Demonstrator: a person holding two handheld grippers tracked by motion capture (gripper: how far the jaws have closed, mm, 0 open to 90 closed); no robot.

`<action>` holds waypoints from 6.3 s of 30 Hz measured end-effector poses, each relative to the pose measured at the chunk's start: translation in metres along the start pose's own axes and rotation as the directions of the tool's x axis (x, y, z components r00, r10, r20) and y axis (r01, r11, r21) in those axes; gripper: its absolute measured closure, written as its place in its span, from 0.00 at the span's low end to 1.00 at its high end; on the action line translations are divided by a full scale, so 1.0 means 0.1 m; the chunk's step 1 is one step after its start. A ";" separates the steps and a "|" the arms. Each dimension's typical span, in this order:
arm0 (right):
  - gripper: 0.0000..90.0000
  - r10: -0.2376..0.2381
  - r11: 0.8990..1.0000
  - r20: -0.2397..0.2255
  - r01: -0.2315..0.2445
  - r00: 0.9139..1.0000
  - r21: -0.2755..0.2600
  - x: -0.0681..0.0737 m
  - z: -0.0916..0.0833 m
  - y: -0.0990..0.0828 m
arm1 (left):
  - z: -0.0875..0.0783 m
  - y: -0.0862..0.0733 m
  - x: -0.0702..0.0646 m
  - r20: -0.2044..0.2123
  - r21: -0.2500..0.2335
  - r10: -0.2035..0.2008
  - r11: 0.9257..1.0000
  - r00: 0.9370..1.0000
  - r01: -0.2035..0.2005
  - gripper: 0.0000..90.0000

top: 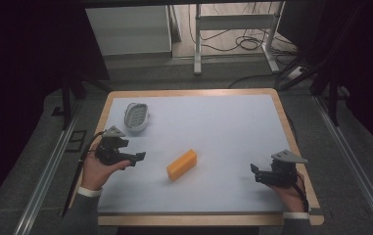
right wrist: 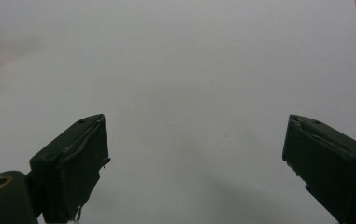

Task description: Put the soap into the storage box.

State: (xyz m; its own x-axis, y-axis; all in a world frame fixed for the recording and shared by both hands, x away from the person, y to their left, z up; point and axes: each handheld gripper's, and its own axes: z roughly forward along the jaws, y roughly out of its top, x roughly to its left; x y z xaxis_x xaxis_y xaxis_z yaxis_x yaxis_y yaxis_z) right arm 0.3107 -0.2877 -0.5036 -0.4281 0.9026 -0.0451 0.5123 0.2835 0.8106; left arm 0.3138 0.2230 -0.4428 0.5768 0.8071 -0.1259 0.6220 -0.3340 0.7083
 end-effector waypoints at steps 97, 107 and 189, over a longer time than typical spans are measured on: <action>0.08 -0.022 0.998 0.059 0.019 0.998 0.056 -0.01 0.08 -0.08 | 1.30 0.31 -0.97 0.139 0.272 0.165 0.942 0.976 -0.198 0.47; 0.08 -0.010 0.998 0.057 0.007 0.998 0.055 -0.02 0.07 -0.07 | 1.28 0.32 -0.95 0.156 0.267 0.153 0.945 0.976 -0.191 0.66; 0.08 0.025 0.999 0.103 -0.029 0.994 0.039 -0.08 0.04 -0.08 | 0.35 0.60 -0.32 0.101 0.019 0.110 0.993 0.989 -0.113 0.68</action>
State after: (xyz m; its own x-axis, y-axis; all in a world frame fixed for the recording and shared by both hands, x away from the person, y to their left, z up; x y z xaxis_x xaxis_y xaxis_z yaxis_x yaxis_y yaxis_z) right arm 0.3127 -0.2964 -0.5122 -0.3360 0.9380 -0.0846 0.5533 0.2693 0.7883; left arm 0.3516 0.1596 -0.4206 0.6926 0.7118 -0.1168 0.5629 -0.4322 0.7045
